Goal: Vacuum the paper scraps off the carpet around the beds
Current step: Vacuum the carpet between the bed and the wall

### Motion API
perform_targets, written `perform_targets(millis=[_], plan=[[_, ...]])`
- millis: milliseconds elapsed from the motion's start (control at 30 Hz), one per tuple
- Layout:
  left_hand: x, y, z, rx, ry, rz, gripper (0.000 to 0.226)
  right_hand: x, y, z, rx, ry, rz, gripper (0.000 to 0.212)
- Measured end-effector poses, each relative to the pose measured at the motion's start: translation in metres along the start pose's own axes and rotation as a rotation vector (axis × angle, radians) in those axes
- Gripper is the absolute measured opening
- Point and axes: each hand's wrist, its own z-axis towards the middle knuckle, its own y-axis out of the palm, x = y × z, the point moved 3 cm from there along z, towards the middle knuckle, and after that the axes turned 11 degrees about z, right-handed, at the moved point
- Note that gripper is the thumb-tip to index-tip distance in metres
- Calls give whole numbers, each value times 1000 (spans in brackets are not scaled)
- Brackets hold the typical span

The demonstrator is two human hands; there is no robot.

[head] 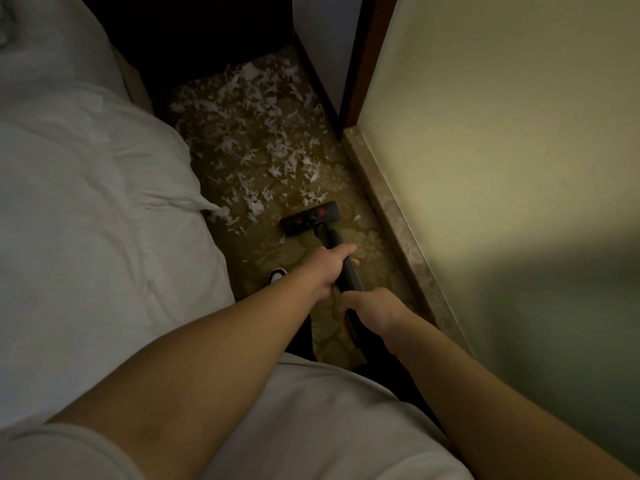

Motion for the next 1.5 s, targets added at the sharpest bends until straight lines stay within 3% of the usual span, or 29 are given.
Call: perform_targets(millis=[167, 367, 633, 833, 1133, 1200, 1500], plan=[[44, -49, 18, -9, -19, 0, 41, -57, 35, 4, -24, 10, 21, 15], [92, -111, 35, 103, 31, 10, 52, -123, 83, 14, -56, -18, -4, 15], [143, -200, 39, 233, 95, -22, 26, -190, 153, 31, -194, -89, -16, 14], [140, -231, 37, 277, 90, -95, 41, -196, 181, 41, -258, -84, -30, 15], [79, -206, 29, 320, -20, -170, 34, -151, 159, 44, -325, 35, -123, 11], [67, -191, 22, 321, -48, -207, 41, -138, 146, 40, -338, 46, -148, 12], [24, -86, -8, 299, -79, -318, 34, -82, 56, 17, -324, -8, -272, 16]])
